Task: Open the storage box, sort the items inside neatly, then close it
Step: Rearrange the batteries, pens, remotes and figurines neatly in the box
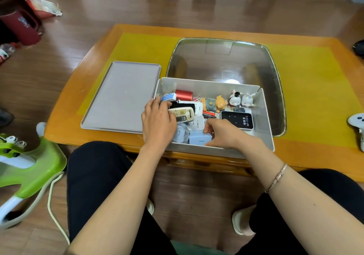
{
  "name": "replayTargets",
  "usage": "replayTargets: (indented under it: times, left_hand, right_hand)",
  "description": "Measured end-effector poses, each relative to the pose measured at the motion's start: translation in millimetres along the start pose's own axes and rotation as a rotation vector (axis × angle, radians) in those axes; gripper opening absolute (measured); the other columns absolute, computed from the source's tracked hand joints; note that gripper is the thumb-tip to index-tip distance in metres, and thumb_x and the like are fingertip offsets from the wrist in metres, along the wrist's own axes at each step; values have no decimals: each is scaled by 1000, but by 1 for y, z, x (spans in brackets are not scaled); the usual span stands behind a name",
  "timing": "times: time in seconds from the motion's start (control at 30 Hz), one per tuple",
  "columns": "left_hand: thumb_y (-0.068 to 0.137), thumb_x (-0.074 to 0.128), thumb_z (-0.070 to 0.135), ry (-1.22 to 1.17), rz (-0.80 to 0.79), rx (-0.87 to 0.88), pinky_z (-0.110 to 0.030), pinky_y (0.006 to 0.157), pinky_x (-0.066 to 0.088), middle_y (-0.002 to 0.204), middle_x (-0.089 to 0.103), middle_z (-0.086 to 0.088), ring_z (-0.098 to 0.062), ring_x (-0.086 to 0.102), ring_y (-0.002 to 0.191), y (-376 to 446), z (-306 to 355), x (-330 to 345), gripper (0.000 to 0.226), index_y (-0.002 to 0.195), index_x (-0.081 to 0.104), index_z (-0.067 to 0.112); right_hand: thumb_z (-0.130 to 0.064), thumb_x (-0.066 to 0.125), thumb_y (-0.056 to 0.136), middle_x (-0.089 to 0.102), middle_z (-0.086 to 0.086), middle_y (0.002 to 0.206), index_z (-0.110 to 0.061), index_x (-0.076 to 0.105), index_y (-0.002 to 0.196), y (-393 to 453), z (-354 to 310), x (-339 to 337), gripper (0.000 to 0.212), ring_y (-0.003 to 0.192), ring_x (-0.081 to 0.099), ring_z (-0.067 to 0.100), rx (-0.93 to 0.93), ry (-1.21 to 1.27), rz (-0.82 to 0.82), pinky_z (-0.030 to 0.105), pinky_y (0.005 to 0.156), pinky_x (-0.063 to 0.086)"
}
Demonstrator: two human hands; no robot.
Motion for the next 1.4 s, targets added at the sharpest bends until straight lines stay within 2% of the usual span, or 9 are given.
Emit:
replayTargets:
  times: [0.1, 0.27, 0.4, 0.57, 0.77, 1.03, 1.17, 1.27, 1.4]
  left_hand:
    - [94, 42, 20, 9, -4, -16, -44, 108, 29, 145, 44, -5, -24, 27, 139, 1, 0, 0, 32, 124, 54, 16]
    - [93, 41, 21, 53, -27, -11, -44, 105, 30, 143, 47, -6, -27, 30, 136, 2, 1, 2, 33, 122, 55, 15]
    - [96, 39, 24, 43, 12, -8, -43, 109, 26, 146, 44, -6, -25, 28, 138, 1, -1, 2, 33, 123, 56, 15]
    - [96, 42, 24, -26, 92, 28, -43, 112, 20, 143, 47, -4, -25, 26, 139, -1, 4, -6, 30, 120, 58, 15]
    - [93, 53, 28, -254, 227, 268, -37, 98, 34, 126, 57, -3, -18, 42, 120, -21, 39, -21, 28, 116, 61, 14]
    - [83, 62, 50, -503, -78, 542, -22, 83, 44, 109, 65, 1, -9, 56, 98, -49, 95, 12, 56, 127, 57, 17]
    - [82, 72, 33, -580, -170, 571, -15, 91, 41, 123, 58, 9, -2, 52, 111, -46, 96, 17, 55, 132, 49, 27]
    - [81, 75, 23, -662, -226, 503, -7, 74, 40, 111, 54, 23, 10, 50, 97, -43, 93, 18, 50, 124, 51, 30]
    - [77, 77, 30, -770, -220, 285, -7, 60, 41, 91, 58, 22, 3, 55, 80, -37, 83, 20, 36, 103, 52, 28]
  right_hand:
    - [-24, 80, 71, 56, 0, 96, -15, 54, 99, 1, 2, 3, 39, 84, 53, 18, 33, 49, -11, 26, 70, 43]
    - [-38, 79, 73, 56, -5, 76, -17, 64, 100, -12, 9, -9, 37, 64, 51, 8, 73, 180, 32, 19, 55, 39]
    - [-29, 77, 77, 60, -3, 75, -20, 63, 105, -35, 23, -22, 32, 55, 53, 4, 132, 477, 171, 14, 50, 44]
    - [-17, 78, 76, 66, -1, 98, -19, 55, 104, -57, 31, -29, 36, 79, 67, 9, 151, 765, 393, 23, 65, 56]
    - [-3, 75, 76, 57, -22, 107, -35, 41, 94, -62, 23, -25, 50, 98, 60, -10, 41, 746, 585, 11, 75, 52]
    - [11, 66, 79, 51, -23, 116, -34, 35, 100, -62, 22, -25, 58, 111, 53, -11, -74, 708, 631, 11, 80, 50]
    - [11, 65, 80, 54, -19, 107, -25, 36, 104, -59, 22, -23, 52, 105, 53, -17, -96, 670, 589, 7, 72, 49]
    - [7, 66, 81, 53, -23, 109, -34, 38, 104, -59, 22, -21, 54, 107, 54, -12, -87, 630, 560, 9, 71, 51]
    - [-9, 76, 77, 48, -16, 116, -35, 44, 117, -61, 15, -24, 57, 103, 51, -6, -96, 466, 636, 6, 74, 48]
Point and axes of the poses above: each hand's wrist, its own y-axis towards the middle knuckle, its own x-axis out of the palm, z = x × y, the point moved 7 cm from there along y, towards the middle knuckle
